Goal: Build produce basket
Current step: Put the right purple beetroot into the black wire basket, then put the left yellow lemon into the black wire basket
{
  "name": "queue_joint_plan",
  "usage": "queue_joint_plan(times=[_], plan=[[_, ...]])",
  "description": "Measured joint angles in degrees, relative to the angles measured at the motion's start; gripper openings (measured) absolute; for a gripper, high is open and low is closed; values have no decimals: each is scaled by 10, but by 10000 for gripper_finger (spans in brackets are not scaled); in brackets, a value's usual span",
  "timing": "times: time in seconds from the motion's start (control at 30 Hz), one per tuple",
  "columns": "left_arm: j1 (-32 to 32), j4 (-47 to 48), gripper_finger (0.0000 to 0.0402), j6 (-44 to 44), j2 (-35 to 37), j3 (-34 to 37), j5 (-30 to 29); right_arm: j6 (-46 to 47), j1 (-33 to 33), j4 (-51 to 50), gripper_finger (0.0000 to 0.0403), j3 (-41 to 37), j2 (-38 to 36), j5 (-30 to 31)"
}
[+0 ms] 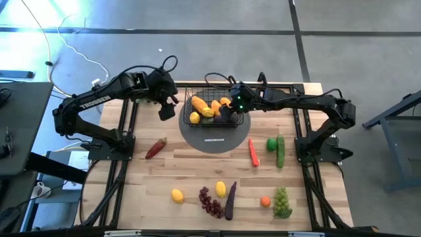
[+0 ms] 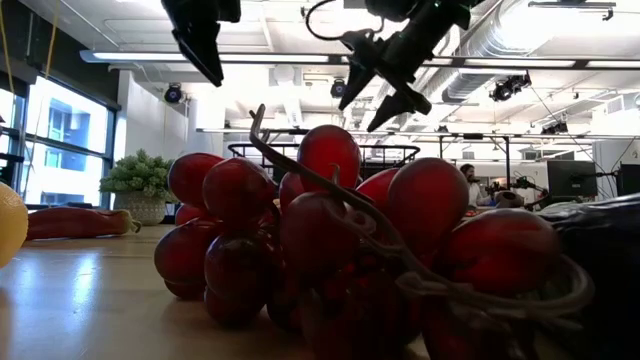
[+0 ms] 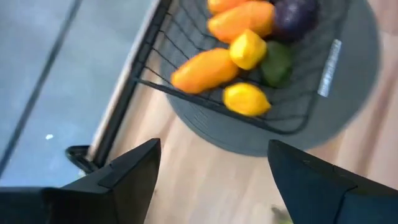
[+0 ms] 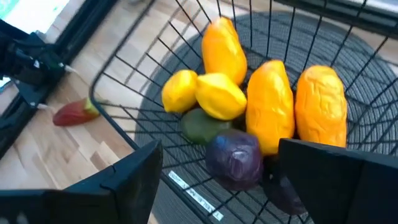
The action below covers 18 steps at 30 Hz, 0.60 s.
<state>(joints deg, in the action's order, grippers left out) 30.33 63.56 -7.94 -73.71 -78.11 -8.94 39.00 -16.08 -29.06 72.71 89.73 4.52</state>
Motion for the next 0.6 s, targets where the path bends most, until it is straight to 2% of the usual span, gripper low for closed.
queue_joint_plan(times=[0.27, 0.47, 0.6], plan=[[-28, 29, 284, -15, 0, 0, 105, 0, 0, -21, 300, 32, 0, 15], [-98, 31, 284, -17, 0, 0, 136, 20, 0, -26, 300, 48, 0, 14], [-159, 31, 284, -17, 0, 0, 138, 17, 0, -87, 300, 78, 0, 10]])
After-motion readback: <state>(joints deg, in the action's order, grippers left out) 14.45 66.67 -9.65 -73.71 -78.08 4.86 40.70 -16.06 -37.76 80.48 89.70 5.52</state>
